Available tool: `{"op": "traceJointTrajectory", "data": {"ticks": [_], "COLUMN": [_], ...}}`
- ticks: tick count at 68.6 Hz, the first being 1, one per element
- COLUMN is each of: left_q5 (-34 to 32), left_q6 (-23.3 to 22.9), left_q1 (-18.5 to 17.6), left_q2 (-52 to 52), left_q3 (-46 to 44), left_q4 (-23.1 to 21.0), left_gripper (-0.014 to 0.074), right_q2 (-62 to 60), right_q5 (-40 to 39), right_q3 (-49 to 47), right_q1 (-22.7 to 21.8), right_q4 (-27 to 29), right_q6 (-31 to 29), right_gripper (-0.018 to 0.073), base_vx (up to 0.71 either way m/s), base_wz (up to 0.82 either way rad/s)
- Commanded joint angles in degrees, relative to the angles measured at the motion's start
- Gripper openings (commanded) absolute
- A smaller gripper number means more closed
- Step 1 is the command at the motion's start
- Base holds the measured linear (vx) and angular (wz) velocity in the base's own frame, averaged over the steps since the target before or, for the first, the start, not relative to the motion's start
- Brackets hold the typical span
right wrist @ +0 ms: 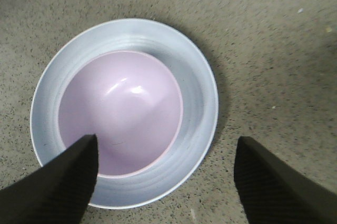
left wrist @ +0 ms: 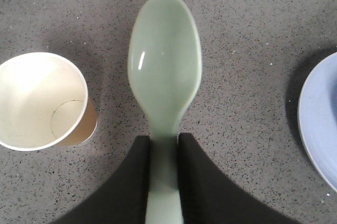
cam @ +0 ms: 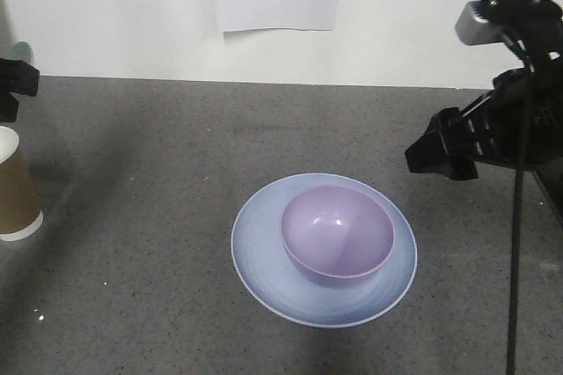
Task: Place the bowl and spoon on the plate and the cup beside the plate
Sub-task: 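Open the right gripper and raise it away from the bowl, then swing the left gripper with the green spoon over the bowl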
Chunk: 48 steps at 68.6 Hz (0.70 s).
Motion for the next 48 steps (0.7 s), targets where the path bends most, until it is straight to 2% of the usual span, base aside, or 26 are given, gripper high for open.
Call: {"op": "traceJointTrajectory", "data": {"ticks": [1,24,48], "left_q5": [-2.5,-2.5,-3.1], "left_q6": [-0.1,-0.1,-0.1], "left_q1": [-0.4,-0.4,-0.4], "left_q2": [-1.5,-1.5,-1.5], "left_q3": [-1.6,-1.6,-1.6], "left_q4": [-0.4,-0.4,-0.5], "left_gripper": [-0.0006,-0.0006,-0.0006], "right_q2": [-3.9,-6.3,-6.3], "right_q5": [-1.9,-0.8,-0.9], "right_q3": [-1.3,-1.3,-1.3], "right_q1": [-0.2,-0.2,-0.2], "right_q4": [-1.4,-4.3,-4.3], "right_q6": [1.6,1.8,1.7], "right_gripper": [0.0531,0.0531,0.0531], "base_vx": [0.00,0.00,0.00], "base_wz": [0.00,0.00,0.00]}}
